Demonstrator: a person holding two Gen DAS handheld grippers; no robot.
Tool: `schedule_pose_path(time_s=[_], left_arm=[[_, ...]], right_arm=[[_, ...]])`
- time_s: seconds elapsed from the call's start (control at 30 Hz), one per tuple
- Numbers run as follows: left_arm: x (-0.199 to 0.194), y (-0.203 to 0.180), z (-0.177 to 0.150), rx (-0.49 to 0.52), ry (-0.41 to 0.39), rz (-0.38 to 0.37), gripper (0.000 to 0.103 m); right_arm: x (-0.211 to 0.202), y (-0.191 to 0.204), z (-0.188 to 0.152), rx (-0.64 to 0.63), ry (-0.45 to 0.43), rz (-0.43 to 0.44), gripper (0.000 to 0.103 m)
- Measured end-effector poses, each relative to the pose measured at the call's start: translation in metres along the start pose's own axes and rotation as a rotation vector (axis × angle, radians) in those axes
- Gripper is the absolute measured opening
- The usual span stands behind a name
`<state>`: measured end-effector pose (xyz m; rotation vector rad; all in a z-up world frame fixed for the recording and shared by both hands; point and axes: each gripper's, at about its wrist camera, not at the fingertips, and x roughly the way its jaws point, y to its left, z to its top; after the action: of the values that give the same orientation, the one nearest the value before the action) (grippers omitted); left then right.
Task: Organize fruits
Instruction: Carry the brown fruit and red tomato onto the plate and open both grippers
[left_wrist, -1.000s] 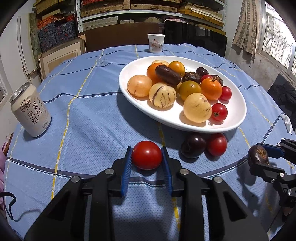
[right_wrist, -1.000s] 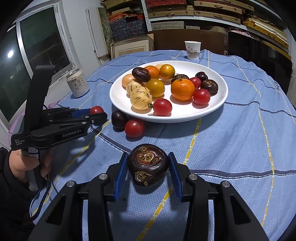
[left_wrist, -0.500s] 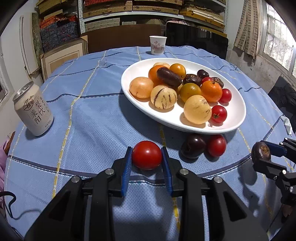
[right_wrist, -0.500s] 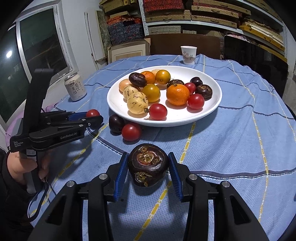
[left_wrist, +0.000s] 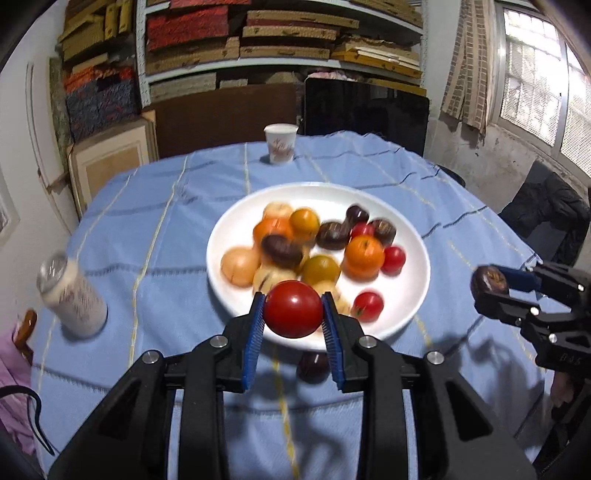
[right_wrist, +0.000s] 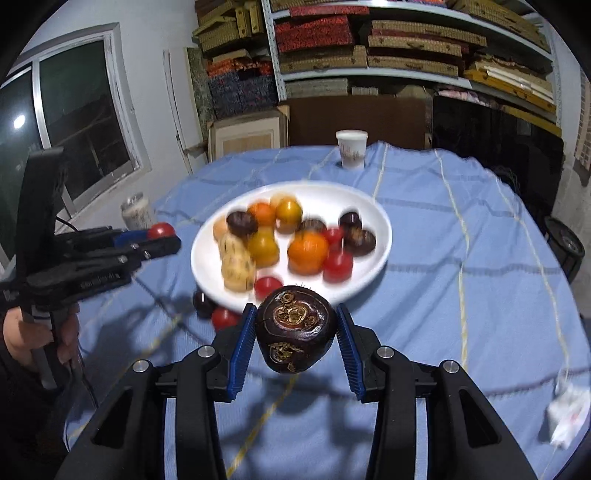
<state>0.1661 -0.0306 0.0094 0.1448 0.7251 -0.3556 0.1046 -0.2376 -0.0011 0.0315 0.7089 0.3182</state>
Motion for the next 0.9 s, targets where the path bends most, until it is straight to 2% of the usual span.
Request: schedule_pose_path(time_s=[0.17, 0.4, 0.43, 0.47, 0.5, 0.53, 0.57, 0.7, 0.8, 0.9], left_arm=[[0.032, -0.01, 0.035, 0.005, 0.025, -0.028, 0.03], [0.076, -0.005, 0.051, -0.018, 0.085, -0.03, 0.03], [0.08, -0.003, 0.051, -0.025, 0.092, -0.028, 0.031], [0.082, 0.0, 0.052, -0.036, 0.099, -0.032, 0.045], [0.081, 0.003, 0.052, -0.043, 0.091, -0.034, 0.064], [0.076, 0.005, 0.052, -0.045, 0.065, -0.023, 0.069], [0.072, 0.006, 0.052, -0.043, 0.047, -0.015, 0.072], [0.047, 0.015, 0.044, -0.05, 0.016, -0.004, 0.074], [0.024, 0.021, 0.024, -0.044, -0.005, 0.012, 0.083], [0.01, 0.028, 0.0, -0.049, -0.015, 0.029, 0.087]], right_arm=[[0.031, -0.015, 0.06, -0.018, -0.023, 0.022, 0.044], [0.098, -0.021, 0.102, 0.0, 0.036, 0.071, 0.044], [0.104, -0.022, 0.103, 0.004, 0.041, 0.081, 0.048], [0.109, -0.022, 0.105, 0.006, 0.042, 0.082, 0.055], [0.11, -0.022, 0.105, 0.008, 0.036, 0.073, 0.056], [0.11, -0.022, 0.105, 0.012, 0.028, 0.074, 0.056], [0.107, -0.022, 0.104, 0.019, 0.026, 0.081, 0.056], [0.087, -0.021, 0.092, 0.018, 0.009, 0.073, 0.056], [0.06, -0.013, 0.069, -0.017, 0.006, 0.07, 0.056], [0.043, 0.01, 0.035, -0.092, 0.036, 0.067, 0.056]])
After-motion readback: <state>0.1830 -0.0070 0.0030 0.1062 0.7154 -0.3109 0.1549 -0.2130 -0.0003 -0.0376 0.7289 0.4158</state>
